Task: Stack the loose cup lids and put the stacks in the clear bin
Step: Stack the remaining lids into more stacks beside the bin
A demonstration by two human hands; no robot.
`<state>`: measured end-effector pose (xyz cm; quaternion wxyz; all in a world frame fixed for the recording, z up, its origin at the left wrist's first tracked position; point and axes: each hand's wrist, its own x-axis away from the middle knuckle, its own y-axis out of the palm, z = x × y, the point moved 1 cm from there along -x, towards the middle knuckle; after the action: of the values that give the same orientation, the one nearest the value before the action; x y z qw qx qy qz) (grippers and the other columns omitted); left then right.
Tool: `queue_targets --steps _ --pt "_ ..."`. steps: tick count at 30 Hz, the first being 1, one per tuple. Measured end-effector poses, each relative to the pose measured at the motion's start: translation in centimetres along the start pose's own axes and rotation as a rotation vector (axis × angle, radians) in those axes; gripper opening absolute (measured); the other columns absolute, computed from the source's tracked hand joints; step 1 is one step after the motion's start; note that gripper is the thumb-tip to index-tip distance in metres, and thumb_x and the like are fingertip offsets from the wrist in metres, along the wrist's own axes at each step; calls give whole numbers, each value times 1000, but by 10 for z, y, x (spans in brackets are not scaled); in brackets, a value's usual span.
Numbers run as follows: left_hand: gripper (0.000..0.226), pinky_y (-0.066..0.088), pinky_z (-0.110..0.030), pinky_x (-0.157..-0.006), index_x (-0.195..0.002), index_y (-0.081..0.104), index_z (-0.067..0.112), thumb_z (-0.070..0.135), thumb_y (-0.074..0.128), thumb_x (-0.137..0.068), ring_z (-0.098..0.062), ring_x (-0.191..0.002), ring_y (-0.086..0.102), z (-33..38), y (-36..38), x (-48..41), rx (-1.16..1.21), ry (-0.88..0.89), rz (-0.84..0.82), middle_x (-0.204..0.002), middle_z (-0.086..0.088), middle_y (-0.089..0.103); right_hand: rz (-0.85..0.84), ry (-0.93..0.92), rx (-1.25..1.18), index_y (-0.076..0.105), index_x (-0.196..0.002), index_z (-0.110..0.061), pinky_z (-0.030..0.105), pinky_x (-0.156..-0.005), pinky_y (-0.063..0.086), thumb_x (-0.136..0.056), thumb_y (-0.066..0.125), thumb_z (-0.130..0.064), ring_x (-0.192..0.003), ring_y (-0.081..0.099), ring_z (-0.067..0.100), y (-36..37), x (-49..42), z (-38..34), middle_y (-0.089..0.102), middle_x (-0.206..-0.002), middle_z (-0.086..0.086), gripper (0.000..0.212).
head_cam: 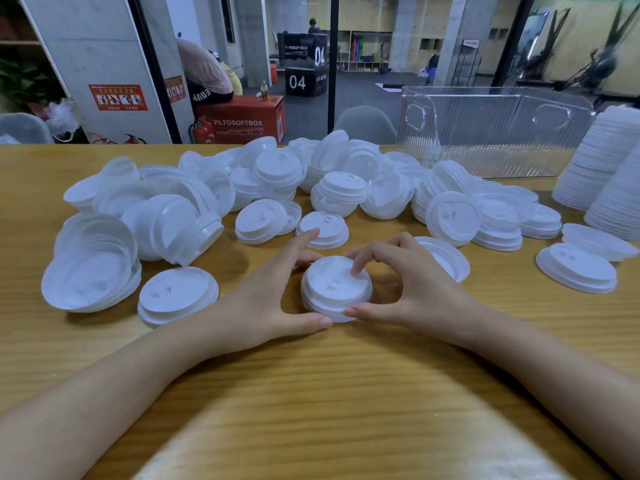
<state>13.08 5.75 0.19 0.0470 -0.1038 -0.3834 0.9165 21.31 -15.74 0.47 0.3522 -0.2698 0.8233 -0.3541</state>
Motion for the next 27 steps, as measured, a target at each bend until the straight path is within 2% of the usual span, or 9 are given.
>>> queue_targets --steps 6,11,14,17,20,22,23,25,27 --pt "104 19 6 -96 -153 11 36 38 81 -75 21 -127 30 0 -1 0 -16 -5 -9 -141 24 42 97 9 31 56 -106 -45 29 -96 37 -66 63 -71 -109 41 4 -18 0 -6 58 -121 -30 48" --pt "100 20 6 -96 -151 13 39 39 80 -76 22 -126 30 0 -1 0 -20 -6 -18 -138 27 42 185 117 284 63 -111 -31 37 -90 36 -76 65 -57 -99 36 9 -44 12 5 51 -96 -34 44" --pt "98 19 6 -94 -150 15 40 40 79 -76 22 -125 29 1 -1 0 -28 -7 -19 -136 28 42 162 191 379 64 -109 -29 33 -84 30 -80 65 -53 -98 38 12 -51 27 14 61 -100 -21 38" --pt "95 21 6 -94 -148 16 43 42 78 -76 21 -126 30 1 -1 0 -34 -6 -17 -135 27 43 105 235 485 61 -103 -31 30 -78 23 -86 64 -51 -95 42 12 -52 35 16 60 -93 -18 26" --pt "94 22 6 -94 -146 17 45 41 79 -76 23 -124 31 2 -1 1 -29 -13 -17 -135 28 43 67 227 548 60 -95 -34 31 -80 28 -92 59 -48 -88 45 10 -52 34 11 60 -86 -16 15" --pt "94 22 7 -93 -148 18 41 39 80 -77 25 -122 32 2 -2 1 -28 -13 -14 -135 28 43 99 216 458 61 -89 -33 30 -79 32 -94 61 -43 -81 46 6 -53 31 5 61 -80 -18 11" --pt "95 21 7 -93 -149 18 40 38 80 -77 26 -122 32 2 -2 1 -28 -14 -13 -135 27 43 129 216 330 63 -88 -32 27 -76 34 -92 65 -38 -77 49 5 -55 28 2 62 -77 -19 8" --pt "95 21 8 -92 -149 18 39 38 80 -77 26 -121 31 1 -2 0 -31 -16 -10 -134 27 44 215 245 -48 65 -88 -31 22 -70 41 -88 72 -26 -70 53 1 -59 24 -3 64 -73 -18 9" --pt "94 21 7 -92 -149 18 40 40 79 -76 25 -121 32 1 -2 0 -37 -14 -5 -134 27 44 289 344 -376 66 -94 -28 21 -71 44 -88 73 -21 -70 57 4 -63 22 -2 66 -73 -6 11"
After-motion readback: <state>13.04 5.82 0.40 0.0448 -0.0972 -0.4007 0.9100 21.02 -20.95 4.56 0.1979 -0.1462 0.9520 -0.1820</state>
